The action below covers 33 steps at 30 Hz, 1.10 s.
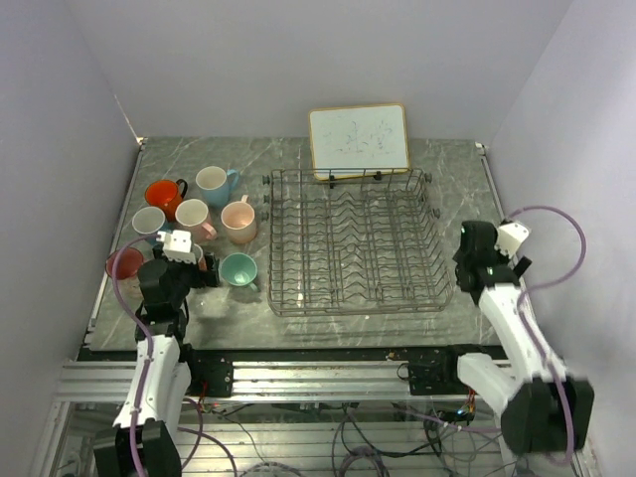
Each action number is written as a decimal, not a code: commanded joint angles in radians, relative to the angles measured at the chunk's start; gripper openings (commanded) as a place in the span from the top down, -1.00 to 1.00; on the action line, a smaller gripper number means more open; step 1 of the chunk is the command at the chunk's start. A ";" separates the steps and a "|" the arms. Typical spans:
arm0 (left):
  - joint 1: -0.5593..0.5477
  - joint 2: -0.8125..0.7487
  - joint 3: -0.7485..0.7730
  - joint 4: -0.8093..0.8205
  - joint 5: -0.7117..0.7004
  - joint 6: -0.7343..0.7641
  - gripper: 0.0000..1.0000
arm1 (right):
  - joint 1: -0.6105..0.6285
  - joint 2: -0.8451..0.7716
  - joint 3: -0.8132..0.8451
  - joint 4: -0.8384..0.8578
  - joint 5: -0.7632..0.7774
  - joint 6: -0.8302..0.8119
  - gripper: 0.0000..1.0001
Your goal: Unload the cups from the dish rack
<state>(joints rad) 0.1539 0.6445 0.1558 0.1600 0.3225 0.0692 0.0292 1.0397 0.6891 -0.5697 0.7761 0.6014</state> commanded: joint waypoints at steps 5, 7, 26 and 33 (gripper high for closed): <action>-0.039 0.025 -0.010 0.124 -0.173 -0.044 -0.99 | 0.006 -0.337 -0.289 0.472 -0.135 -0.398 -1.00; -0.073 0.005 -0.019 0.120 -0.250 -0.065 -0.99 | 0.007 -0.336 -0.303 0.535 -0.252 -0.457 -1.00; -0.152 -0.194 -0.101 0.079 -0.429 -0.104 -0.99 | 0.008 -0.403 -0.659 0.933 -0.427 -0.479 -1.00; -0.152 -0.156 -0.094 0.098 -0.369 -0.077 -0.99 | 0.026 -0.436 -0.700 0.976 -0.580 -0.563 -0.99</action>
<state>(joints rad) 0.0093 0.4923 0.0528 0.2161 -0.0753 -0.0170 0.0341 0.6113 0.0360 0.4099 0.3485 0.1062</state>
